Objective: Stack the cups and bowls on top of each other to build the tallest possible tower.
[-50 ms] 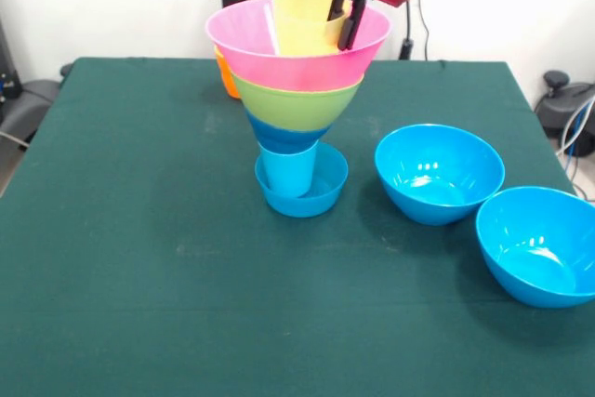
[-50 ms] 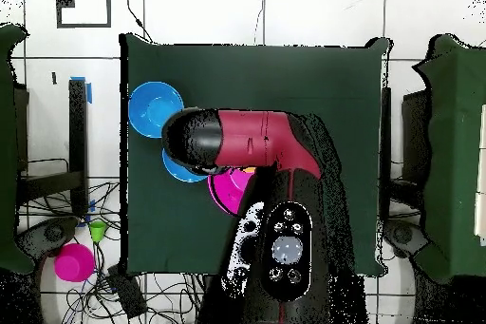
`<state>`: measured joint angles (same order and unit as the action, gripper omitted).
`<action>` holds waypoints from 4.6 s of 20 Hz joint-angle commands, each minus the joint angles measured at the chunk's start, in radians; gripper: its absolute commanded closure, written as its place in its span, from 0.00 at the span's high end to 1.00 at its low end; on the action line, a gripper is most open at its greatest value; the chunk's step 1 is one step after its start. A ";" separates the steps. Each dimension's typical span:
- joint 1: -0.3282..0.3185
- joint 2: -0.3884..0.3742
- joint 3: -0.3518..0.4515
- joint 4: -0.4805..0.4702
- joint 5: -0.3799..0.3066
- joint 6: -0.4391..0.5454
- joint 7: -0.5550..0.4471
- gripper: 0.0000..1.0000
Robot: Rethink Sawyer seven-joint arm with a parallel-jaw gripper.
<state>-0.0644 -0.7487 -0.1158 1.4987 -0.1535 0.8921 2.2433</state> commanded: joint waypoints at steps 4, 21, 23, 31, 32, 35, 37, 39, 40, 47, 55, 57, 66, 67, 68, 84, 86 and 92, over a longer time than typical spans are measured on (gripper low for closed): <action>0.026 0.073 -0.005 0.065 0.004 -0.069 0.158 0.00; 0.029 0.088 -0.006 0.048 0.044 -0.128 0.144 0.00; 0.036 0.087 -0.011 0.053 0.047 -0.124 0.148 0.00; 0.041 0.090 -0.014 0.063 0.076 -0.111 0.144 0.00; 0.041 0.092 -0.015 0.061 0.078 -0.107 0.143 0.00; 0.032 0.096 -0.004 0.067 0.096 -0.098 0.134 0.00; 0.026 0.097 0.002 0.071 0.105 -0.099 0.127 0.00; 0.026 0.098 0.002 0.071 0.107 -0.106 0.121 0.00; 0.026 0.100 0.002 0.070 0.108 -0.109 0.119 0.00; 0.046 0.126 -0.025 0.063 0.084 -0.163 0.138 0.00; 0.059 0.140 -0.039 0.053 0.083 -0.167 0.141 0.00; 0.054 0.150 -0.041 0.033 0.082 -0.151 0.135 0.00; 0.054 0.129 -0.038 0.048 0.093 -0.139 0.129 0.00; 0.052 0.129 -0.036 0.047 0.092 -0.137 0.125 0.00; 0.050 0.129 -0.035 0.045 0.092 -0.136 0.122 0.00; 0.075 0.113 -0.073 0.024 0.074 -0.098 0.140 1.00; 0.078 0.097 -0.080 0.026 0.076 -0.078 0.133 1.00; 0.072 0.067 -0.086 0.022 0.087 -0.040 0.091 1.00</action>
<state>-0.0062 -0.6672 -0.2376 1.5083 -0.0697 0.7838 2.2433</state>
